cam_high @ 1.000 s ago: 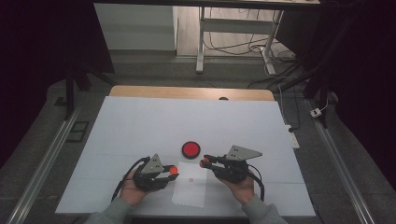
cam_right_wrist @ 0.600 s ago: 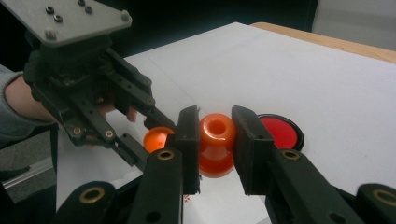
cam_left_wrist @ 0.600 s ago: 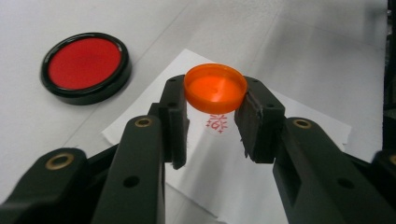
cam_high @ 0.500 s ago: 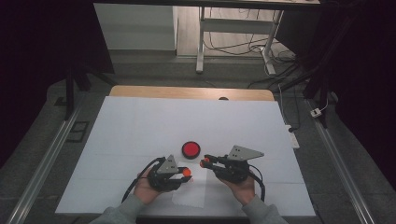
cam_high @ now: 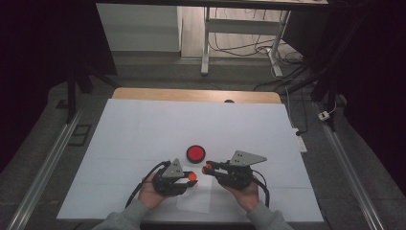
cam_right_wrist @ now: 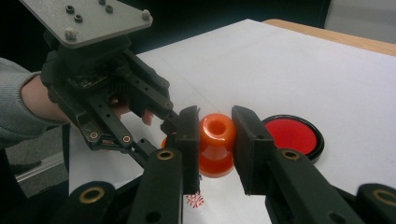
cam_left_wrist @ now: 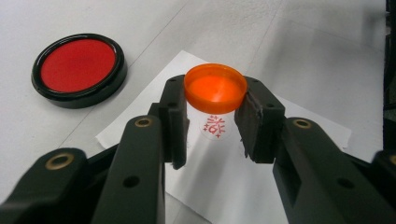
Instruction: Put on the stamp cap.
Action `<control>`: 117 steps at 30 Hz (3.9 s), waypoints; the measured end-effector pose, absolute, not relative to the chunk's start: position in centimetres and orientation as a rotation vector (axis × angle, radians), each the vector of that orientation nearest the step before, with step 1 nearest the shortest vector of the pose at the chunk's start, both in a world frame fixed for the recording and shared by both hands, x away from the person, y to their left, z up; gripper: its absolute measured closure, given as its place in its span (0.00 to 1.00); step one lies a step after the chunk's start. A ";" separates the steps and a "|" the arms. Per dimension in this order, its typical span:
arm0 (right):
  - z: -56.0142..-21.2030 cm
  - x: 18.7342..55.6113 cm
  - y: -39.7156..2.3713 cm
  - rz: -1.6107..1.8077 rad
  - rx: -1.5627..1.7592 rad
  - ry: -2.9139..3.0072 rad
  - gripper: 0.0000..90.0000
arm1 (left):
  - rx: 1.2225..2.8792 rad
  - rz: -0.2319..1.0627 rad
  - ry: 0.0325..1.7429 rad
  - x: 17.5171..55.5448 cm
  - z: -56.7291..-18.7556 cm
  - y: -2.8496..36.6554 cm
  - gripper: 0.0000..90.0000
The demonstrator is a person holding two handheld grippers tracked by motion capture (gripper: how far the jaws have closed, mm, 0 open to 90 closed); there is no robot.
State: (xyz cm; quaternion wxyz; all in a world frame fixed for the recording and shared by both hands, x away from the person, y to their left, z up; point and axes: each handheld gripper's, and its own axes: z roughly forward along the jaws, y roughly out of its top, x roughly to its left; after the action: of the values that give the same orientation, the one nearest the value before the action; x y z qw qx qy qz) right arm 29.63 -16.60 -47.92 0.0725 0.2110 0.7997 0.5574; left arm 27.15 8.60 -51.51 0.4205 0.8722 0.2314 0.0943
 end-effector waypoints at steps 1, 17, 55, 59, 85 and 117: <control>-47.9 29.6 -16.5 1.674 0.633 2.404 0.80 | 2.185 0.236 0.580 27.1 -51.5 8.6 0.72; -48.1 29.2 -15.3 1.676 0.594 2.448 0.80 | 2.192 0.230 0.566 27.2 -51.7 7.8 0.72; -48.8 28.8 -14.2 1.625 0.555 2.501 0.80 | 2.171 0.233 0.544 26.9 -51.4 7.4 0.72; -48.8 28.8 -14.2 1.623 0.555 2.500 0.80 | 2.169 0.233 0.541 26.9 -51.4 7.4 0.72; -48.8 28.7 -14.3 1.623 0.545 2.493 0.80 | 2.163 0.306 0.529 26.3 -51.0 7.1 0.73; -49.5 28.5 -14.4 1.633 0.549 2.487 0.81 | 2.195 0.294 0.519 26.3 -51.2 7.0 0.73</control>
State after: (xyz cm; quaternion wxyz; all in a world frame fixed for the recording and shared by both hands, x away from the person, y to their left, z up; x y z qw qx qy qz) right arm 28.47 -14.39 -49.54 0.0579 0.1811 0.8207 0.5388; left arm 26.32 7.03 -51.21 0.4202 0.8756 0.2071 0.1173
